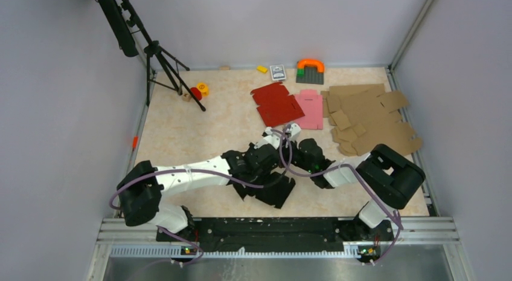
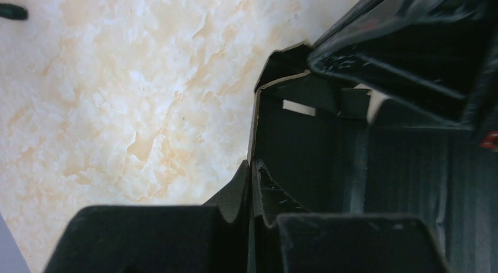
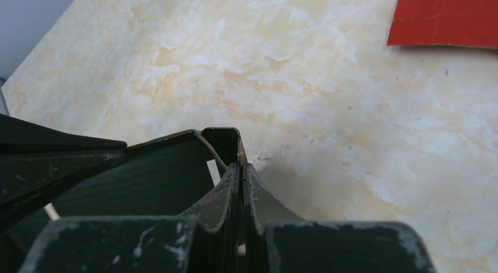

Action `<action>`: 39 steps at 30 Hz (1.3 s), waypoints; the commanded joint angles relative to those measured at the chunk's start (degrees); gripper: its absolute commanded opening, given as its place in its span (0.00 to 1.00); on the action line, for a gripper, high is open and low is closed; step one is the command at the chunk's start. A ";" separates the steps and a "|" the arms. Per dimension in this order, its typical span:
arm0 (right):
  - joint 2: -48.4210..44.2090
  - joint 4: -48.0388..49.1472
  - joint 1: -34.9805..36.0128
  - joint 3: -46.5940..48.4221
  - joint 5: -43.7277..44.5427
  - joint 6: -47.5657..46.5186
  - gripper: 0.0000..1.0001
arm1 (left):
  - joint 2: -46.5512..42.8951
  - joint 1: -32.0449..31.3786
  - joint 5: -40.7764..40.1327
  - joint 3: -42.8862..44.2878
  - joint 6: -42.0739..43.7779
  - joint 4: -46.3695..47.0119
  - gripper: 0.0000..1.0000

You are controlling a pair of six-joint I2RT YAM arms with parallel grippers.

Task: Fold the paper box
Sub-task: Fold the paper box at the center of the board.

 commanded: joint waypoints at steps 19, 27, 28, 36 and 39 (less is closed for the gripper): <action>9.66 48.62 0.12 -10.92 0.21 -14.62 0.00 | -21.71 24.88 40.77 -3.59 -11.01 5.32 0.80; 9.46 49.45 0.10 -10.54 -3.17 -15.80 0.00 | -17.89 38.82 57.91 -8.84 -11.61 9.06 0.79; 9.34 49.19 0.17 -10.38 -3.42 -15.96 0.00 | -16.42 39.56 59.56 -8.89 -11.22 9.07 0.77; 9.61 48.31 0.14 -8.83 -4.35 -16.65 0.00 | -12.38 39.65 65.22 -12.81 -11.15 12.38 0.69; 10.37 48.61 0.11 -8.29 -4.40 -16.09 0.00 | -11.04 39.62 67.84 -13.70 -10.97 13.82 0.66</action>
